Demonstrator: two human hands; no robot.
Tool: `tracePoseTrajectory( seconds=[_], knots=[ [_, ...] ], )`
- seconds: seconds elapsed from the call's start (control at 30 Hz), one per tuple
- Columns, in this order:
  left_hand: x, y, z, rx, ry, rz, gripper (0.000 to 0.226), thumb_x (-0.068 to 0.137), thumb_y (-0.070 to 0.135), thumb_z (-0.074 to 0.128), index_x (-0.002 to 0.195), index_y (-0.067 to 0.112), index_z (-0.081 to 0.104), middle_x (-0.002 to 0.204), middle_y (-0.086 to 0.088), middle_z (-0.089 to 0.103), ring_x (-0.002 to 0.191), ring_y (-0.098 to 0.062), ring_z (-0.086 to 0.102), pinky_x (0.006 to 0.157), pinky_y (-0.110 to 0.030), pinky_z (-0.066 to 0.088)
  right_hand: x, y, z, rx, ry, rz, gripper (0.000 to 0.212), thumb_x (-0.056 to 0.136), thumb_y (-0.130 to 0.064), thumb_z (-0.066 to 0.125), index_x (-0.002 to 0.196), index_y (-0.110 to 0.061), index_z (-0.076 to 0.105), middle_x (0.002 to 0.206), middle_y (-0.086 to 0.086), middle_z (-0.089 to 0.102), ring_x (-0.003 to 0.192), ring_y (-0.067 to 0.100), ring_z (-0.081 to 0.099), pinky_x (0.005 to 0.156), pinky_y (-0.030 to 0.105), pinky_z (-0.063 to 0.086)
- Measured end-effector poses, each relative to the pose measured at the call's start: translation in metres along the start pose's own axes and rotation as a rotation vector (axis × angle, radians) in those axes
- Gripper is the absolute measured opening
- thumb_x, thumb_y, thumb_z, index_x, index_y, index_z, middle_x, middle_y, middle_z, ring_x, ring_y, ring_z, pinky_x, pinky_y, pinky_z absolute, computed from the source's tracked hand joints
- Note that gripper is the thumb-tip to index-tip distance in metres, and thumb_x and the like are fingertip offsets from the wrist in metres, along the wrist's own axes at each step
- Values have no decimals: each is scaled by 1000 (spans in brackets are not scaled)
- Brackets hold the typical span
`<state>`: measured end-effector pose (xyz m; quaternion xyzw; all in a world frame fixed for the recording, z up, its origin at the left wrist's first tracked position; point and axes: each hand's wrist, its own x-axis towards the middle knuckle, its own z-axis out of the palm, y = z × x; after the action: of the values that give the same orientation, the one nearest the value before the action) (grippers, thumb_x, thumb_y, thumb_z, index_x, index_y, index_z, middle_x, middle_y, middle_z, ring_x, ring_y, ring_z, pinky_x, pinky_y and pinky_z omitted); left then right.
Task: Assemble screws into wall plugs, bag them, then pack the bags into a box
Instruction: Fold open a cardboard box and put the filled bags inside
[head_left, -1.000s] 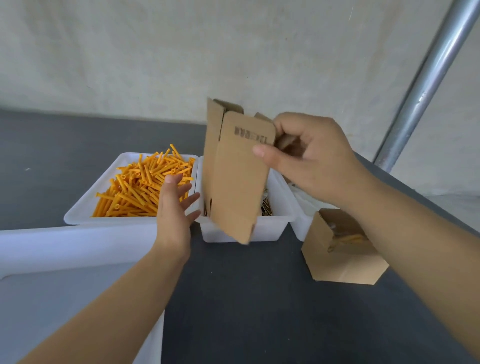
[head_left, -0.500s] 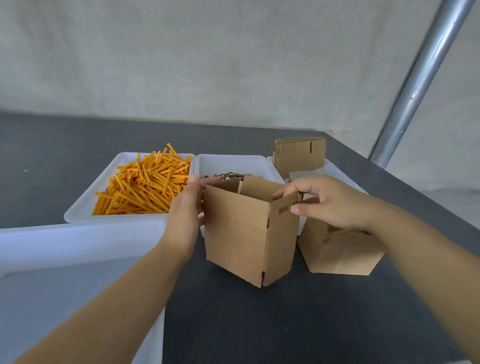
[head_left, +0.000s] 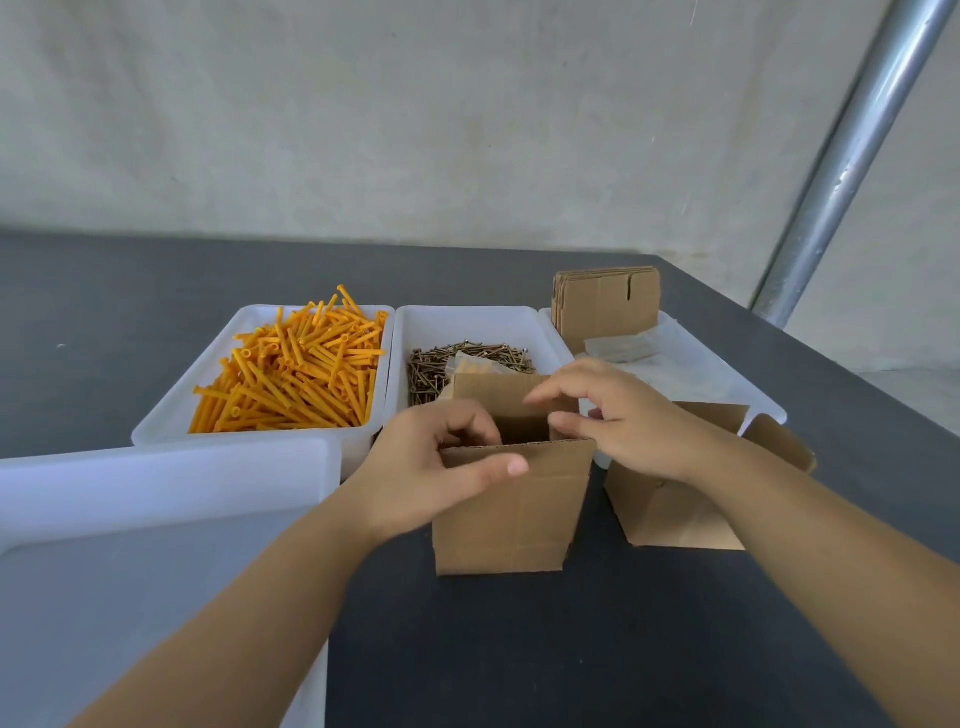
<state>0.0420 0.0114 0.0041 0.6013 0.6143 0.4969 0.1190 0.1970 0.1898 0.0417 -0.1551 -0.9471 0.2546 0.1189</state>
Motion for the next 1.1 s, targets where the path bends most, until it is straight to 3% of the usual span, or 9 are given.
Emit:
tracePoseTrajectory(
  seconds=[0.13, 0.27, 0.43, 0.5, 0.63, 0.77, 0.87, 0.97, 1.1],
  knots=[
    [6, -7, 2, -128, 186, -83, 60, 71, 43, 84, 121, 29, 53, 109, 6, 59, 74, -23, 66, 64, -22, 52, -5, 5, 6, 270, 62, 88, 105, 79, -15, 82, 152, -48, 15, 157, -16, 25, 135, 12, 43, 104, 37, 49],
    [10, -13, 3, 93, 276, -120, 95, 56, 58, 80, 141, 39, 43, 125, 10, 45, 83, -13, 60, 77, -19, 53, -10, 9, 13, 267, 25, -46, 51, 85, -14, 77, 128, -36, 62, 122, -12, 67, 112, 7, 65, 96, 39, 55],
    [12, -19, 3, 70, 127, -116, 44, 65, 49, 78, 104, 31, 75, 125, 8, 56, 119, -1, 52, 96, -28, 49, -21, 8, 2, 254, -248, 16, 59, 96, -2, 46, 126, -51, 58, 138, -30, 52, 132, -10, 42, 116, 31, 35],
    [12, -19, 5, -27, 23, -150, 31, 72, 38, 78, 102, 30, 77, 121, 10, 62, 117, -3, 57, 97, -35, 50, -27, 2, -8, 329, -339, 94, 49, 88, -30, 43, 127, -57, 56, 144, -34, 42, 135, -11, 35, 117, 27, 29],
    [15, -19, 6, -76, -54, -174, 25, 83, 23, 75, 108, 27, 76, 121, 9, 65, 119, -2, 57, 102, -34, 48, -45, -10, 0, -200, -312, 36, 89, 71, -80, 50, 146, -63, 5, 160, -29, -6, 146, -4, 10, 116, 28, 23],
    [13, -21, 1, -36, -140, -193, 30, 86, 41, 70, 116, 39, 72, 132, 17, 57, 126, 6, 48, 105, -29, 42, -56, -12, 29, -535, -218, -51, 106, 77, -80, 51, 142, -55, -29, 161, -15, -11, 143, 18, 25, 107, 37, 40],
    [7, -20, -3, -8, -264, -243, 52, 72, 55, 75, 120, 61, 58, 147, 22, 33, 136, 13, 26, 105, -19, 33, -50, -4, 28, -480, -157, -50, 102, 76, -79, 52, 143, -59, -21, 156, -11, 9, 134, 14, 32, 102, 33, 42],
    [5, -20, -3, 65, -272, -217, 70, 67, 46, 85, 128, 58, 53, 151, 18, 25, 143, 10, 13, 106, -19, 27, -43, 1, 23, -258, -159, 1, 91, 78, -72, 61, 147, -61, 3, 139, -19, 28, 124, 4, 37, 103, 29, 41],
    [6, -19, -7, -195, -30, -199, 44, 78, 53, 69, 115, 30, 71, 128, 13, 61, 126, 4, 49, 94, -14, 43, -36, 2, 17, 347, -67, 124, 58, 80, -65, 66, 133, -49, 52, 122, -19, 60, 113, 1, 58, 99, 35, 49]
  ],
)
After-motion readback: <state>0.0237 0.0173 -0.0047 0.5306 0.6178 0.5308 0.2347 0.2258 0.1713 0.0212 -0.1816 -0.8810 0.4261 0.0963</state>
